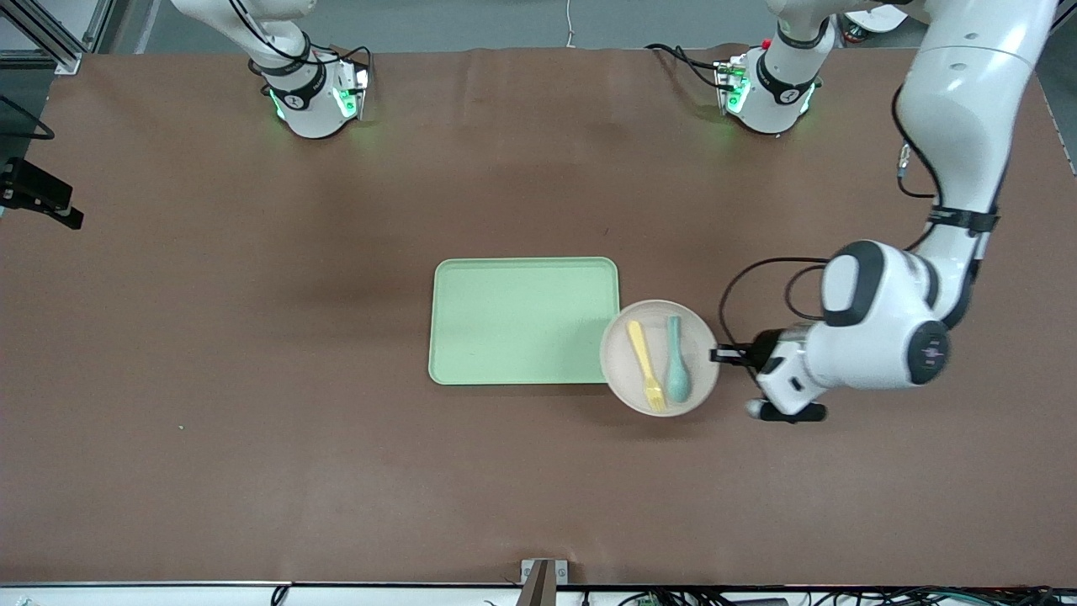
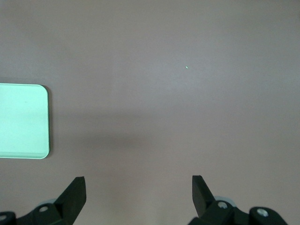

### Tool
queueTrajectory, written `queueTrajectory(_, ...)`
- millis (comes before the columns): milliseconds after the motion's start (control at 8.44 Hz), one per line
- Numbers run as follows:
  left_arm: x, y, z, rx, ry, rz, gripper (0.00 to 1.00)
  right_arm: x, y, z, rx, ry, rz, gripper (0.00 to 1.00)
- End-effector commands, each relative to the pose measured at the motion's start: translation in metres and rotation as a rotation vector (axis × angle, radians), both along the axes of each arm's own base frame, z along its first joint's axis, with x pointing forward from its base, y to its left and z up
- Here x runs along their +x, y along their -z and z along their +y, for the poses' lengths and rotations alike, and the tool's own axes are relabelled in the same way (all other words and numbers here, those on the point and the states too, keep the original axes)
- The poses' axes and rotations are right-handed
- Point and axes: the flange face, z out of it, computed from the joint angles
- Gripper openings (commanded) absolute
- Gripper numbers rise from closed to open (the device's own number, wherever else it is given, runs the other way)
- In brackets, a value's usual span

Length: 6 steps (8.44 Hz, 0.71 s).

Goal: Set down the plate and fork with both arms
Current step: 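Carry the plate with the left gripper onto the green tray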

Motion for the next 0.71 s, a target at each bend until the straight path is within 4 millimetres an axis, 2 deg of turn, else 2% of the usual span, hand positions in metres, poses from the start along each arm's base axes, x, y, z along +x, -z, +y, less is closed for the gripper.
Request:
queueTrajectory(0,-0.010,0.008,-0.040,-0.018,0.025,0.010,0.00,-0.003,0.000,0.002,0.005,0.010,0.001,1.00)
queueTrajectory(355,-0.025,0.025,-0.104,-0.042,0.102,-0.084,0.00,-0.002,0.005,0.002,0.006,0.010,0.004,1.00)
queueTrajectory(592,-0.045,0.056,-0.147,-0.042,0.148,-0.115,0.00,-0.002,0.005,0.002,0.006,0.010,0.004,1.00)
